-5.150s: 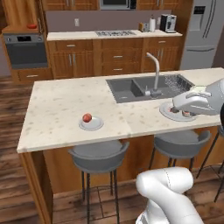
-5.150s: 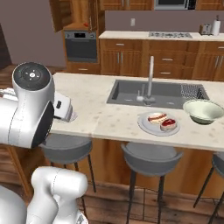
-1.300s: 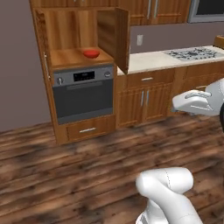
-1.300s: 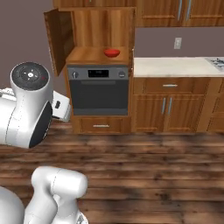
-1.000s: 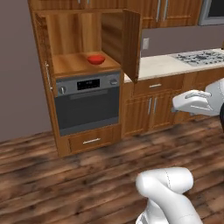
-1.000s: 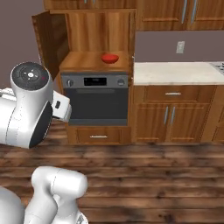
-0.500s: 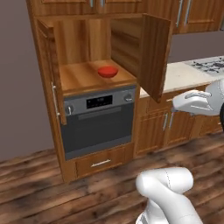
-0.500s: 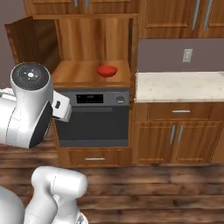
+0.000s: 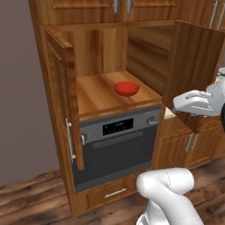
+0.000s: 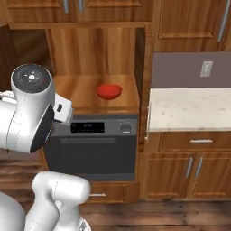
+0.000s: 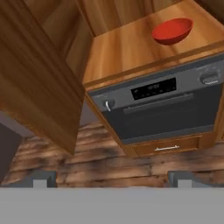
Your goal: Take the smaller bowl and place it next to the appetizer plate on the dining counter , and place the larger bowl next to the plate with cooked food.
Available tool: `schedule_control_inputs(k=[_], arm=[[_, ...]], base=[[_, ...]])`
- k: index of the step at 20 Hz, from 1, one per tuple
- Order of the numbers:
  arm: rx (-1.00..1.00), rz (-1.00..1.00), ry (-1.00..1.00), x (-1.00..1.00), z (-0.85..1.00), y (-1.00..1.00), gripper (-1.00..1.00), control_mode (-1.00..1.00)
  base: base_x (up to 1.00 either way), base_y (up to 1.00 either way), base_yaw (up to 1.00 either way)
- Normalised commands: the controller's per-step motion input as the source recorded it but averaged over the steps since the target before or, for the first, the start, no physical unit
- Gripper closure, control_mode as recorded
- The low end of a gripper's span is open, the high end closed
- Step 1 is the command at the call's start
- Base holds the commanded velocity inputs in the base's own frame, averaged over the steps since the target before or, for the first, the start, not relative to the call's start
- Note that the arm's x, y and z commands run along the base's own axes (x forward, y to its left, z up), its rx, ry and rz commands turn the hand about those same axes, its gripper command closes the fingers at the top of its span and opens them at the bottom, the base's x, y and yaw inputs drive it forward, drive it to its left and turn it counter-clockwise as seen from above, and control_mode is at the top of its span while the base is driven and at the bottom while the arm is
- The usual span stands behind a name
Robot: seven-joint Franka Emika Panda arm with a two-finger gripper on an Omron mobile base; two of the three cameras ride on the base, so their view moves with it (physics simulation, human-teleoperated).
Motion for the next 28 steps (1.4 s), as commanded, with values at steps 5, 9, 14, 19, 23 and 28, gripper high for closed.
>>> schedule_control_inputs(k=[5, 9, 14, 19, 23, 28], arm=[[0.00, 0.00, 0.00, 0.00, 0.00, 0.00, -1.00, 1.00], [0.00, 0.00, 0.00, 0.00, 0.00, 0.00, -1.00, 1.00], [-0.09, -0.12, 0.13, 0.37, -0.49, -0.04, -1.00, -1.00], [-0.16, -0.32, 0.09, 0.45, -0.76, -0.33, -1.00, -1.00], [-0.08, -0.33, 0.00, 0.24, -0.49, -0.59, -1.00, -1.00], [0.00, -0.24, 0.00, 0.22, -0.14, -0.58, -1.00, -1.00]], base=[[1.00, 0.00, 0.00], [1.00, 0.00, 0.00], [0.29, -0.01, -0.03], [0.00, 0.00, 0.00], [0.00, 0.00, 0.00], [0.00, 0.00, 0.00]])
